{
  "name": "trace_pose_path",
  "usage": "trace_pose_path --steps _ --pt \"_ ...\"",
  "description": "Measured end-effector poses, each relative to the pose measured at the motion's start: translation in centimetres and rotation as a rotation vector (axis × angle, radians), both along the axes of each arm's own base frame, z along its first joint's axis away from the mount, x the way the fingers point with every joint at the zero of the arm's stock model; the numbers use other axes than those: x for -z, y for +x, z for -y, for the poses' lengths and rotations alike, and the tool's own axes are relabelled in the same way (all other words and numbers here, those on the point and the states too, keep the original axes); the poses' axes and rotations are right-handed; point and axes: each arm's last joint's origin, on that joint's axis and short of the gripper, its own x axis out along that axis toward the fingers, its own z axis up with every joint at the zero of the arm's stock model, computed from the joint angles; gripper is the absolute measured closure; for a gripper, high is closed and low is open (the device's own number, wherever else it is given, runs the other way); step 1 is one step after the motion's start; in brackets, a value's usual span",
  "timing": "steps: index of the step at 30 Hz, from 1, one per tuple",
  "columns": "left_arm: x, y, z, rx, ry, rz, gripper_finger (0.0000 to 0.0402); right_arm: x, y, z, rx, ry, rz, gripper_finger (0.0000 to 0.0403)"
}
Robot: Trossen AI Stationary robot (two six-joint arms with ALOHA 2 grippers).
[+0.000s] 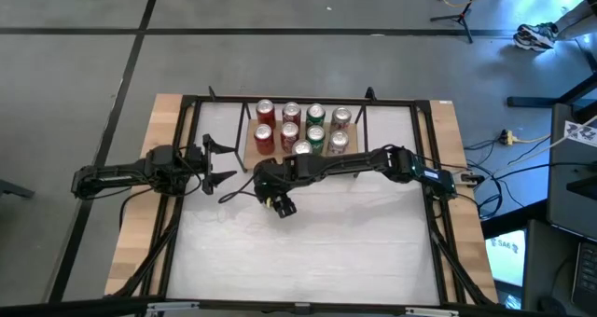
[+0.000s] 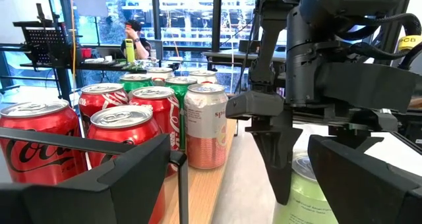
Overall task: Place canned beverage on shelf
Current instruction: Put the light green soda can on the shelf
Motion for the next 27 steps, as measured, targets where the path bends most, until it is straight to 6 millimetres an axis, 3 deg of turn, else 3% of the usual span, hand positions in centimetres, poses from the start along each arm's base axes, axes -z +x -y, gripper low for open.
trace_pose_path --steps 9,18,27 --pt "0.0 0.0 0.0 0.000 0.000 0.000 0.0051 -1.3 -0.3 0.0 -0.002 0.006 -0.014 0.0088" --pt "0.0 0.0 0.0 0.000 0.000 0.000 0.0051 -5.0 -0.8 0.2 0.000 0.007 0.005 0.0093" --pt "0.0 0.0 0.0 0.000 0.000 0.000 0.0051 -7.0 -1.6 2.6 0.048 0.007 0.023 0.0093"
